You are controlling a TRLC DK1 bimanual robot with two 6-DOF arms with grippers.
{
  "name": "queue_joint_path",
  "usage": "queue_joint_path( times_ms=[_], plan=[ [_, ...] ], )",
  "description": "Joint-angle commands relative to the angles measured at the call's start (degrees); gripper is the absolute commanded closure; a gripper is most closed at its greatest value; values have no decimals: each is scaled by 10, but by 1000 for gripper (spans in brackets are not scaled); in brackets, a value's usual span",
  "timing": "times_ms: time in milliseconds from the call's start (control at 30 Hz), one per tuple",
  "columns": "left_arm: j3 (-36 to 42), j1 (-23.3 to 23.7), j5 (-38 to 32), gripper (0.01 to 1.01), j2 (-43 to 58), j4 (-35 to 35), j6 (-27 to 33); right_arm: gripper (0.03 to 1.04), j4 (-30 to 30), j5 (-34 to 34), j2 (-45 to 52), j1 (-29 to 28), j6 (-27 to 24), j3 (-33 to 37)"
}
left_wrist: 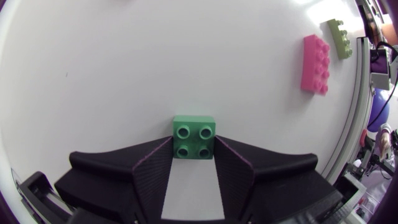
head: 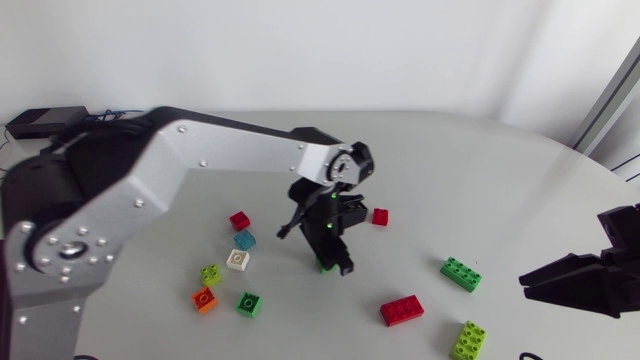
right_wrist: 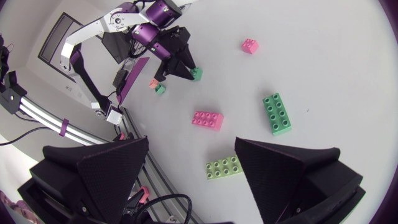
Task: Sort duplo bricks by size, large to the right and small to the left
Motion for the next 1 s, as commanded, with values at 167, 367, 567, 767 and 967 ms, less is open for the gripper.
queue_joint_path(
  times_ms=[167, 367, 567, 767, 967],
  plan=[
    [-178, 81, 1, 666, -139, 38, 32, 67, -12, -3, 0, 1, -21, -25],
    [-185, 86, 2, 164, -148, 56, 36, 67, -14, -4, -6, 3, -17, -25],
    [-90, 43, 2, 36, -105, 43, 30, 67, -14, -4, -9, 3, -15, -25],
    [23, 22, 4, 41, -40, 14, 17, 67, 1, -22, 25, 29, 12, 9],
    [24, 21, 5, 41, -36, 14, 13, 67, 75, -81, 130, 157, 152, 119]
  ],
)
